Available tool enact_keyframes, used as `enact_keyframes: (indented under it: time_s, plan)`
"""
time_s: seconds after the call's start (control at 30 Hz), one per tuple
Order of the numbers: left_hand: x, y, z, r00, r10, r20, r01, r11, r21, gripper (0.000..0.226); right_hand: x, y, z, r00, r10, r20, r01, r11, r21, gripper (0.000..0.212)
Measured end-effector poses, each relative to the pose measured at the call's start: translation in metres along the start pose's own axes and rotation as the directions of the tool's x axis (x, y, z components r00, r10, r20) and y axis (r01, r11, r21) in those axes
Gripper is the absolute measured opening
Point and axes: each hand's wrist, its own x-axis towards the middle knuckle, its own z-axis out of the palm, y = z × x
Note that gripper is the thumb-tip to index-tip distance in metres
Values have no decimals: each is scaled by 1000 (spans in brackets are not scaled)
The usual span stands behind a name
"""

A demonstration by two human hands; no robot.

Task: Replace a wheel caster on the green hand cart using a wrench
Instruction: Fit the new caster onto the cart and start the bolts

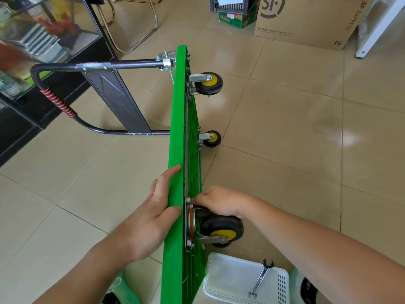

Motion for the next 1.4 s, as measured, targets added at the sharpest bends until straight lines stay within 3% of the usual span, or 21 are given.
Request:
enact_keyframes:
  time_s: [0.17, 0.27, 0.37, 0.5, 0.67, 0.77, 0.93, 1.17, 1.33, 1.4]
  plan:
    - [0, 0, 1, 1000, 3, -1, -3, 1000, 17, 75, -1, 1, -3, 999, -24, -47, 25, 999, 32, 35]
    - [1, 0, 1, 1000, 6, 0, -6, 1000, 22, 75, -1, 5, -4, 999, -36, -19, 38, 992, 122, 26]
    - [2, -1, 0, 1000, 2, -2, -2, 1000, 26, 75, 2, 7, -3, 999, -38, 22, 35, 994, 102, 18]
    - [1, -2, 0, 1000, 7, -2, -7, 1000, 20, 74, 0, 0, -3, 1000, -29, 3, 29, 1000, 10, 36]
    - [1, -1, 0, 1000, 6, 2, -6, 1000, 25, 74, 0, 2, -3, 999, -41, 16, 39, 995, 89, 52]
    - [1, -1, 0, 1000, 2, 4, -3, 1000, 22, 74, 2, 2, -2, 999, -45, 23, 44, 998, 47, 38]
    - [1, -1, 0, 1000, 7, 9, -7, 1000, 21, 74, 0, 2, -4, 1000, -4, -9, 5, 999, 48, 47]
    - [2, -1, 0, 1000, 6, 3, -6, 999, 40, 75, 2, 4, -3, 998, -41, 50, 39, 999, 31, 35]
    - [1, -1, 0, 1000, 9, 5, -10, 999, 41, 74, -2, 2, -4, 997, -51, 57, 47, 997, 59, 55]
    - [1, -1, 0, 1000, 9, 8, -9, 999, 42, 75, 0, 5, -5, 998, -37, 46, 33, 996, 85, 52]
